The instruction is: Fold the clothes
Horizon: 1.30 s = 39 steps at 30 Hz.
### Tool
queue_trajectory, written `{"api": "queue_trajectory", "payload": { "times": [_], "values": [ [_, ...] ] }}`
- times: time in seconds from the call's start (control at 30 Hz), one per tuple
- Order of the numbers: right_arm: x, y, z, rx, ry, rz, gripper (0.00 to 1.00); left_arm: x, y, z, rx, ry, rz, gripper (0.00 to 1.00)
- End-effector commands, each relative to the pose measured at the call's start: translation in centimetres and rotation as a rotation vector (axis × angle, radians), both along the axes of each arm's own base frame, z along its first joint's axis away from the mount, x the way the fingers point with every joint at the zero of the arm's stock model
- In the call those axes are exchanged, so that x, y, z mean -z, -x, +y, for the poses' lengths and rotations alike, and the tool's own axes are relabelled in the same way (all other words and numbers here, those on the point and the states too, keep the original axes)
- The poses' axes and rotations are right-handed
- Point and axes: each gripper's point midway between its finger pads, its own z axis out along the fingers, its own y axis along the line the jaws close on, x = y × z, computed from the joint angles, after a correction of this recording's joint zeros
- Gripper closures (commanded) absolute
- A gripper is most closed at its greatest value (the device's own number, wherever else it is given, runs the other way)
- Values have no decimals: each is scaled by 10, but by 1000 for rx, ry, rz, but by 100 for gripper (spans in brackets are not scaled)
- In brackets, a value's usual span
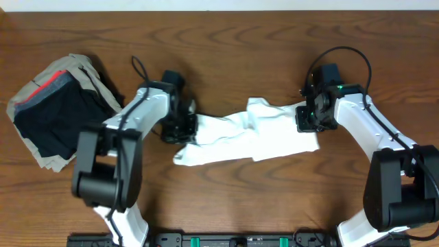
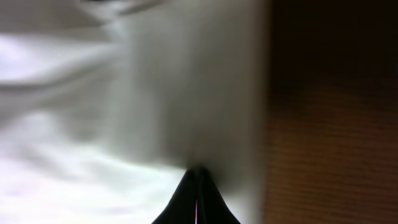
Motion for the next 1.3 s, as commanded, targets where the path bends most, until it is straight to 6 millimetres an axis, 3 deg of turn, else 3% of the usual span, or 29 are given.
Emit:
{"api": "queue_trajectory", "payload": {
  "times": [0.0, 0.13, 0.27, 0.43, 0.63, 0.77, 0.97, 1.27],
  "values": [
    [-16, -12, -7, 13, 1, -57, 98, -22, -13, 57, -41, -186, -112, 94],
    [-29, -17, -7, 17, -4, -97, 96, -48, -22, 91, -149, -199, -191, 94],
    [-30, -14, -13, 32, -1, -80, 95, -66, -23, 112, -186, -203, -241, 94],
    [-29, -12, -27, 72, 5, -68, 95, -90, -30, 130, -204, -213, -319, 94],
    [-28, -8, -46, 134, 7, -45, 95, -120, -45, 158, -225, -356, -409, 94],
    [-27, -5, -58, 188, 6, -30, 96, -138, -55, 161, -235, -370, -451, 94],
    [-27, -5, -61, 205, 1, -28, 96, -160, -63, 127, -153, -342, -497, 94],
    [-27, -5, -60, 206, -3, -27, 96, -160, -46, 4, 136, -248, -534, 94]
  ]
}}
